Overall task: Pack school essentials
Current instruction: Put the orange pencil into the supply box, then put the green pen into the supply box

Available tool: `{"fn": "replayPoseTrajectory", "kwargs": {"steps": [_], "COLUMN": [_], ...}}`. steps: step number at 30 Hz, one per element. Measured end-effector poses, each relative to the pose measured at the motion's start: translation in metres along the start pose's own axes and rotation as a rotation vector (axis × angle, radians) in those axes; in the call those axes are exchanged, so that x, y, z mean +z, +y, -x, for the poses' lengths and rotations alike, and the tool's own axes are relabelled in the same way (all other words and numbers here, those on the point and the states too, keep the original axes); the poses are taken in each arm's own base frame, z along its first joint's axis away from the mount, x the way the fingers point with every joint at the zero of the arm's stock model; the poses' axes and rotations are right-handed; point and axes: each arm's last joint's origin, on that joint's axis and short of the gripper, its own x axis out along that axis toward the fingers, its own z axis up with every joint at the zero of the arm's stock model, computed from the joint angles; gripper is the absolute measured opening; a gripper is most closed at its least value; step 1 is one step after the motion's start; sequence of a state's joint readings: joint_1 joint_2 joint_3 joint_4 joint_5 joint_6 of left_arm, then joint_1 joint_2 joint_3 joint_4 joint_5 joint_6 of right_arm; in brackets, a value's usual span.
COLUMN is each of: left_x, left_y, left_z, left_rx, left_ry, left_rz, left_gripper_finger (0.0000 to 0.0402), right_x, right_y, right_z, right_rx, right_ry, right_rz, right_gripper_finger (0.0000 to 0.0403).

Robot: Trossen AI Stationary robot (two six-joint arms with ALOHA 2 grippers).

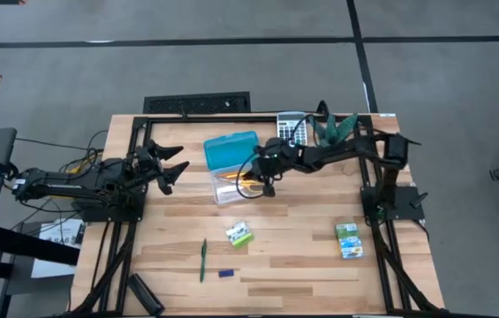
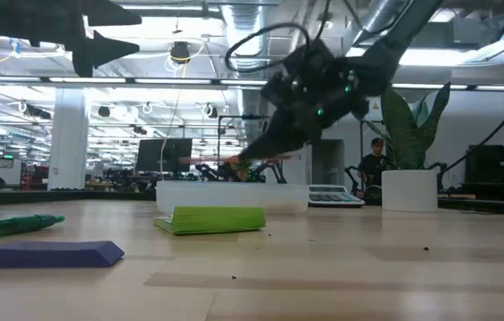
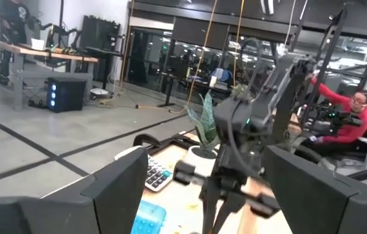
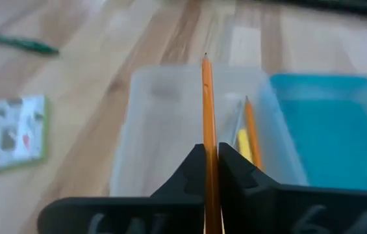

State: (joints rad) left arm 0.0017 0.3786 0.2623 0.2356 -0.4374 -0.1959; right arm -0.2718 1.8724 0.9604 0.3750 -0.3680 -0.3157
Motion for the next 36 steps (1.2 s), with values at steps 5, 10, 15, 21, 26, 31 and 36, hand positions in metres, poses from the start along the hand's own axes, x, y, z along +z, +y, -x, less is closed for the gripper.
{"fn": "replayPoseTrajectory", "kwargs": {"steps": [5,10,15,21,26,31,36], "left_x": [0.000,0.000,0.000,0.000,0.000,-0.002,-0.018], "left_y": [0.001,0.001,0.001,0.001,0.001,0.002,0.000], "left_z": [0.000,0.000,0.000,0.000,0.000,0.000,0.002], "left_rx": [0.032,0.045,0.045,0.045,0.045,0.044,-0.111], "left_ry": [-0.006,-0.009,-0.010,-0.010,-0.008,0.018,0.198], "left_rz": [-0.004,-0.004,-0.004,-0.004,-0.005,-0.018,-0.011], "left_gripper_finger": [0.0300,0.0300,0.0300,0.0300,0.0300,0.0300,0.0299], "right_x": [-0.027,-0.036,-0.035,-0.026,-0.001,0.038,0.064], "right_y": [0.001,-0.003,-0.006,-0.008,-0.005,0.019,0.064], "right_z": [-0.019,-0.027,-0.025,-0.019,-0.007,0.008,0.015], "right_rx": [0.022,0.008,-0.003,-0.021,-0.024,0.027,0.133], "right_ry": [0.057,0.038,0.035,-0.005,-0.076,-0.187,-0.211], "right_rz": [-0.024,-0.048,-0.068,-0.112,-0.137,-0.127,-0.074], "right_gripper_finger": [0.0030,0.0028,0.0045,0.0084,0.0149,0.0198,0.0203]}}
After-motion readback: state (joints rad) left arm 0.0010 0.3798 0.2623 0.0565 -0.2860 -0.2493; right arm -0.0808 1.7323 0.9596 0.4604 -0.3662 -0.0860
